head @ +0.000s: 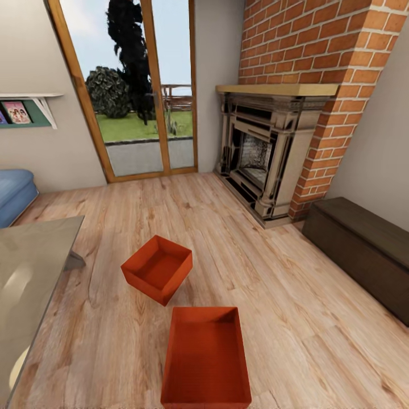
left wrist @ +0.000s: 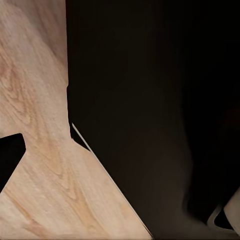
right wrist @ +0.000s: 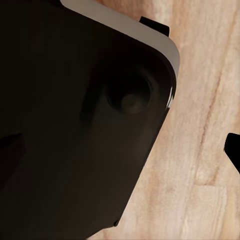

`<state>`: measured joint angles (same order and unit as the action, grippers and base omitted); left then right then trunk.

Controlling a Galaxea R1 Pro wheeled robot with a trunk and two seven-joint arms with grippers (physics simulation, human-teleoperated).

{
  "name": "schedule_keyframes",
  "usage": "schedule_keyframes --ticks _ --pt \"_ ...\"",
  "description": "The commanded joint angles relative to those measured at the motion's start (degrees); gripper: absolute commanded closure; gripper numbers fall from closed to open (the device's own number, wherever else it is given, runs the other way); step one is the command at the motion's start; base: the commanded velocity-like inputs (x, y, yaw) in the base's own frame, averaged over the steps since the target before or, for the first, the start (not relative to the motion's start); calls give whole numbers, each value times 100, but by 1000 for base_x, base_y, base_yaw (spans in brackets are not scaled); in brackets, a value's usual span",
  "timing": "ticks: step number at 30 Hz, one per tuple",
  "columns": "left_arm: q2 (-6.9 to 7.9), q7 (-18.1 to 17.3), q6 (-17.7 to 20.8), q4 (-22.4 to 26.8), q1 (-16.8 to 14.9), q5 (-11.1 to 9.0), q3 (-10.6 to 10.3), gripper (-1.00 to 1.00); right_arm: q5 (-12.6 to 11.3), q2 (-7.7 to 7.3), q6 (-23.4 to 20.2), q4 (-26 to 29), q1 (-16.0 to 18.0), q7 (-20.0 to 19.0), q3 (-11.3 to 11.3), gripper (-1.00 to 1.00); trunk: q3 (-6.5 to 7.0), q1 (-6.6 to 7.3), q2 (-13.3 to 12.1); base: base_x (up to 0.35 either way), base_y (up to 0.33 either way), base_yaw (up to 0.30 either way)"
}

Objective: Move the two storage containers from the living room to the garage. In the garage, place one container on the floor and stack the other container on top of it (either order is fine).

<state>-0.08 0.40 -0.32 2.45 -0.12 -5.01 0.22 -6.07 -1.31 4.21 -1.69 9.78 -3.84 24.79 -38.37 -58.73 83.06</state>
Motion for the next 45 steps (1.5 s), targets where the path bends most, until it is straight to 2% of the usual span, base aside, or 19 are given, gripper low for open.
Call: schedule_keyframes --ticks 1,45 --pt "-1 4 -3 1 0 -52 -3 -100 -61 2 36 -17 7 -29 41 -100 -14 0 2 0 0 0" --pt "-1 4 -3 1 -3 -52 -2 -100 -61 8 36 -24 7 -20 37 -100 -420 0 2 0 0 0"
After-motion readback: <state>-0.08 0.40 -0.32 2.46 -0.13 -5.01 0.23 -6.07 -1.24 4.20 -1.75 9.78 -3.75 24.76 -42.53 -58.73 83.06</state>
